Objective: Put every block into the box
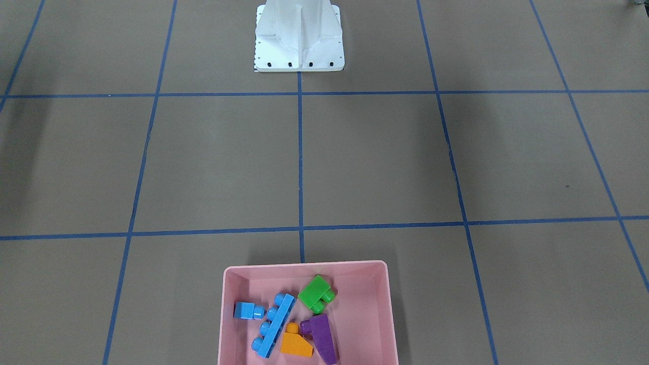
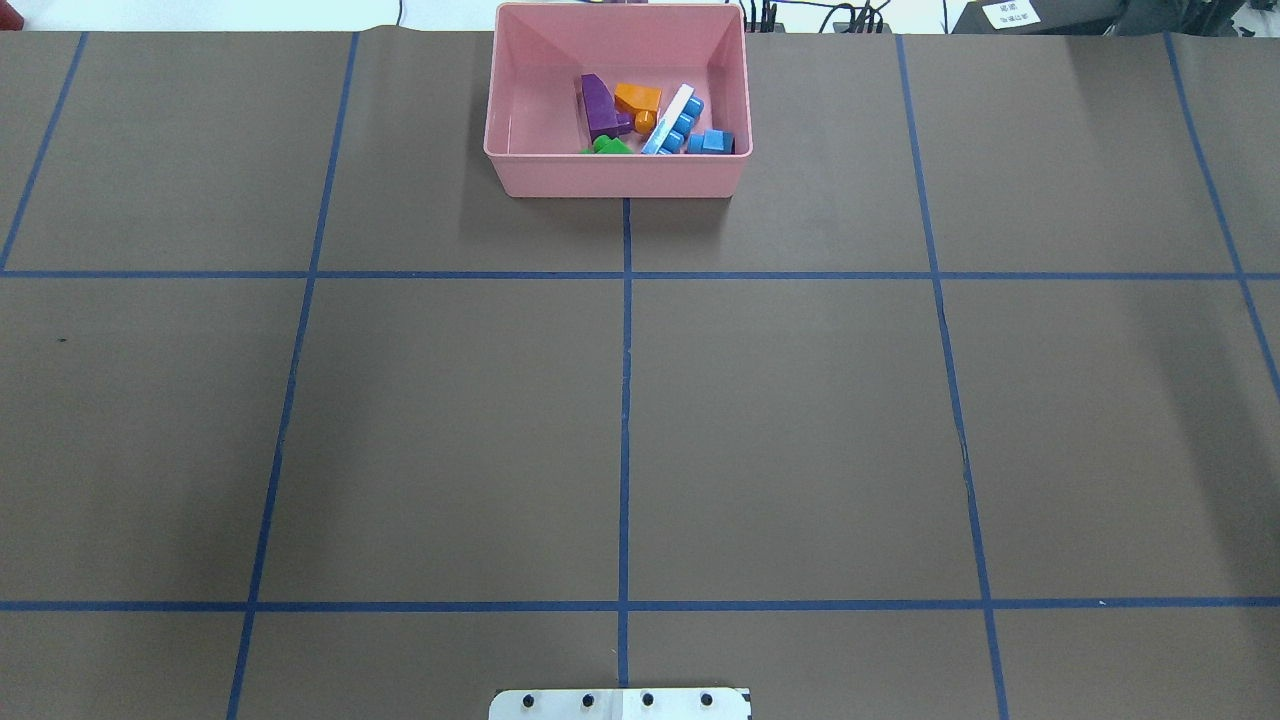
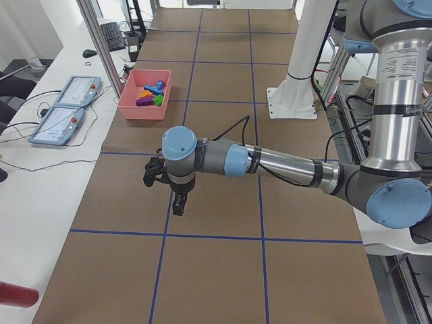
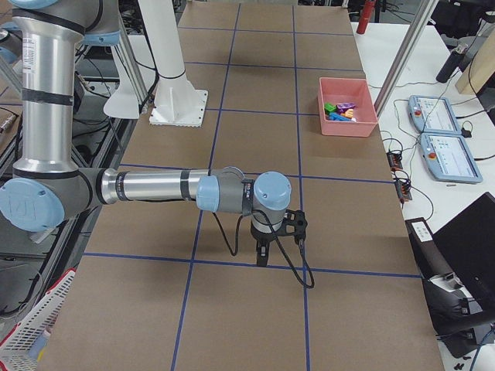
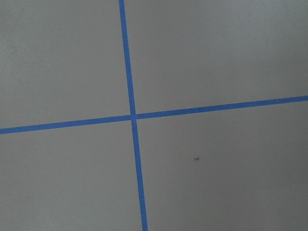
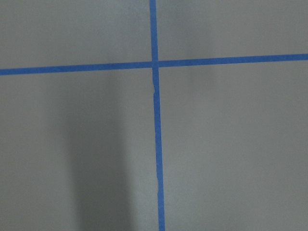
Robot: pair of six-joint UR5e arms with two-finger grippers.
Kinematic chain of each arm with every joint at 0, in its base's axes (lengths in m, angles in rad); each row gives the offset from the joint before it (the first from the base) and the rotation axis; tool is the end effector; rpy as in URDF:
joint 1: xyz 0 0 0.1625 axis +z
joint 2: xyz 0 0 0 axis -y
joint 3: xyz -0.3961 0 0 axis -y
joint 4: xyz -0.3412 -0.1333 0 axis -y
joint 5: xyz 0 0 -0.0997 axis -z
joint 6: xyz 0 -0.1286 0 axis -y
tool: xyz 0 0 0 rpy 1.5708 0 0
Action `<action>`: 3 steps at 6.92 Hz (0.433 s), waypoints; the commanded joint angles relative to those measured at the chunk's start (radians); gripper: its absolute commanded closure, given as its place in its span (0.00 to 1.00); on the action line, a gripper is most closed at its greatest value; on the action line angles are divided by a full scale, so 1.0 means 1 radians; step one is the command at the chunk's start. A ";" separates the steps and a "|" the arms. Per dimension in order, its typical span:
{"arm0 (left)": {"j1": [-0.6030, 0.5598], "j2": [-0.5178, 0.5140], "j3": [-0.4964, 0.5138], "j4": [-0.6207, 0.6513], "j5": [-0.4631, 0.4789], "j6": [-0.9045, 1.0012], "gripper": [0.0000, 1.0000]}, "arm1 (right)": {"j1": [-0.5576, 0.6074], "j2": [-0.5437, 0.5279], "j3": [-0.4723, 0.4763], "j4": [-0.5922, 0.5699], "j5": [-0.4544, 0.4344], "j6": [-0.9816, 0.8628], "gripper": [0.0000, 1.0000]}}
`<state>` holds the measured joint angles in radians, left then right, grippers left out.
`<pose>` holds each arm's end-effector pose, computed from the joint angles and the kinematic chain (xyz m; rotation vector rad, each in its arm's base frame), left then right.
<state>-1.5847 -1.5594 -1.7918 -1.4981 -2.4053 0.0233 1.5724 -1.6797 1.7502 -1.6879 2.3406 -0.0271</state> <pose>-0.0441 -0.4392 0.5595 0.1444 0.8307 0.0660 0.0444 -0.3925 0.6291 -0.0332 -0.7702 -0.0063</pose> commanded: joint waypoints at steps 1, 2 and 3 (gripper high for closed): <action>0.000 0.004 0.000 -0.001 0.000 0.000 0.00 | 0.000 0.008 0.003 0.001 0.008 -0.011 0.00; 0.000 0.007 0.000 -0.001 0.000 0.000 0.00 | 0.000 0.009 0.008 0.002 0.009 -0.010 0.00; 0.000 0.010 0.000 -0.001 0.000 0.000 0.00 | 0.000 0.009 0.008 0.001 0.019 -0.010 0.00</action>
<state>-1.5846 -1.5531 -1.7919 -1.4986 -2.4053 0.0230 1.5723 -1.6717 1.7559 -1.6867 2.3511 -0.0370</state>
